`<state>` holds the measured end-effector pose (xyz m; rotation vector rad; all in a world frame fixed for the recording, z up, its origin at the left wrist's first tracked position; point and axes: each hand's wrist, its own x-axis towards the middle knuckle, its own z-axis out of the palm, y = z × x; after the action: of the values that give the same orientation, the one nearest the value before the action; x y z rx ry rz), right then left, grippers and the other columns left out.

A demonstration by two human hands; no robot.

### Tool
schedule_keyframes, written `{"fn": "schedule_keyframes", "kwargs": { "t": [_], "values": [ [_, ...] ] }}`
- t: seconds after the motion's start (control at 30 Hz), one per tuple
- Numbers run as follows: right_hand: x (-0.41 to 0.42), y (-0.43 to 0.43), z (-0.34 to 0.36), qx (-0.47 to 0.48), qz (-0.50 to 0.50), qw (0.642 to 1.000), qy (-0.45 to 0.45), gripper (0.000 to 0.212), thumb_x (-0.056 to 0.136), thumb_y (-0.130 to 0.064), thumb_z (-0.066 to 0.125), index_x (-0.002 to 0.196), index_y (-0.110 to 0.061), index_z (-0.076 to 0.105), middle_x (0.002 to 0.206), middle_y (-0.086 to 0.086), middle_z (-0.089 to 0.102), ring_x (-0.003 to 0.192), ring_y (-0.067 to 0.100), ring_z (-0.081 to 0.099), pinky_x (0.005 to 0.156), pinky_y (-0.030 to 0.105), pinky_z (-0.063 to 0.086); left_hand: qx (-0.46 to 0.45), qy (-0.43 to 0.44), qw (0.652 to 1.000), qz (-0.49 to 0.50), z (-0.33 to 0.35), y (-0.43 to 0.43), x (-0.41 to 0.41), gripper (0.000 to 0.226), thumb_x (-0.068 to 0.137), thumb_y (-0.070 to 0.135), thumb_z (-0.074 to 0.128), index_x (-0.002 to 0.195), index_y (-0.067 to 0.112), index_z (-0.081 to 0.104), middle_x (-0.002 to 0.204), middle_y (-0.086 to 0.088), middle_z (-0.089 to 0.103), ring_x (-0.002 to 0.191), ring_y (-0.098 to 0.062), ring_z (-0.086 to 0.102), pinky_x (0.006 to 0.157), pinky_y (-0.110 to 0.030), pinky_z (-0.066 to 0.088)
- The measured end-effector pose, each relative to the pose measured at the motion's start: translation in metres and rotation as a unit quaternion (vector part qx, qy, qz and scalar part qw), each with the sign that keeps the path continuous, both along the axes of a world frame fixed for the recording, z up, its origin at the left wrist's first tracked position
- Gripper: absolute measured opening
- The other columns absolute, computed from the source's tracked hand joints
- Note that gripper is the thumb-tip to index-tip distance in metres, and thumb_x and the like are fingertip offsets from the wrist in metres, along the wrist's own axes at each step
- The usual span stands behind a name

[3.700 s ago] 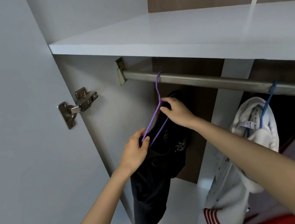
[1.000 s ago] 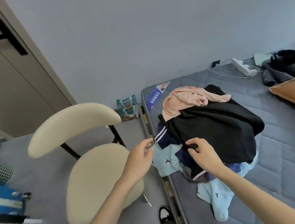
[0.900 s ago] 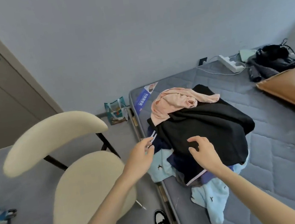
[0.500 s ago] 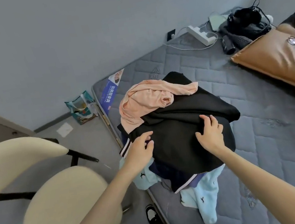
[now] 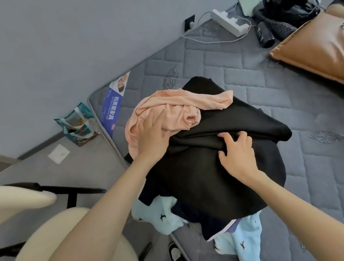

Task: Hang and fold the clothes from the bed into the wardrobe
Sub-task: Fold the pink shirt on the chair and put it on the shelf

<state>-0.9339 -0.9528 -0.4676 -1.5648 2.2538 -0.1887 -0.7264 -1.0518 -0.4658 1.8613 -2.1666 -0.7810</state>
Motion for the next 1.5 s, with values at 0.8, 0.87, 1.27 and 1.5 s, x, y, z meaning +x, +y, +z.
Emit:
{"fn": "schedule_keyframes", "kwargs": {
  "t": [0.8, 0.87, 1.27, 1.5],
  "values": [
    [0.081, 0.024, 0.087, -0.114, 0.109, 0.919, -0.361, 0.082, 0.083, -0.016, 0.074, 0.146, -0.034, 0.025, 0.145, -0.014, 0.039, 0.123, 0.008, 0.048, 0.098, 0.031, 0.046, -0.066, 0.346, 0.924, 0.15, 0.108, 0.121, 0.079, 0.028, 0.099, 0.0, 0.043, 0.104, 0.024, 0.056, 0.106, -0.004, 0.06, 0.104, -0.018, 0.056, 0.09, -0.032, 0.044],
    [0.108, 0.028, 0.105, -0.131, 0.148, 0.897, -0.396, 0.077, 0.082, -0.022, 0.077, 0.139, -0.044, 0.031, 0.14, -0.018, 0.042, 0.122, 0.007, 0.048, 0.096, 0.031, 0.046, -0.065, 0.362, 0.916, 0.162, 0.126, 0.142, 0.102, 0.029, 0.098, -0.001, 0.043, 0.102, 0.025, 0.056, 0.103, 0.0, 0.062, 0.1, -0.008, 0.057, 0.086, -0.022, 0.044],
    [0.291, 0.094, 0.202, -0.04, 0.38, 0.782, -0.492, 0.053, 0.082, -0.001, 0.072, 0.12, -0.025, 0.044, 0.102, -0.005, 0.069, 0.093, 0.017, 0.066, 0.082, 0.032, 0.053, -0.11, 0.417, 0.852, 0.295, 0.208, 0.305, 0.255, 0.028, 0.102, 0.013, 0.041, 0.114, 0.031, 0.058, 0.11, 0.018, 0.066, 0.104, -0.001, 0.06, 0.089, -0.021, 0.05],
    [0.379, 0.168, 0.265, -0.083, 0.473, 0.728, -0.49, 0.016, 0.1, -0.017, 0.048, 0.094, -0.027, 0.059, 0.086, -0.01, 0.06, 0.081, 0.01, 0.054, 0.078, 0.039, 0.048, -0.192, 0.391, 0.761, 0.481, 0.233, 0.412, 0.328, 0.023, 0.104, 0.014, 0.036, 0.106, 0.016, 0.059, 0.103, -0.004, 0.063, 0.09, -0.014, 0.06, 0.069, -0.012, 0.05]
  ]
}}
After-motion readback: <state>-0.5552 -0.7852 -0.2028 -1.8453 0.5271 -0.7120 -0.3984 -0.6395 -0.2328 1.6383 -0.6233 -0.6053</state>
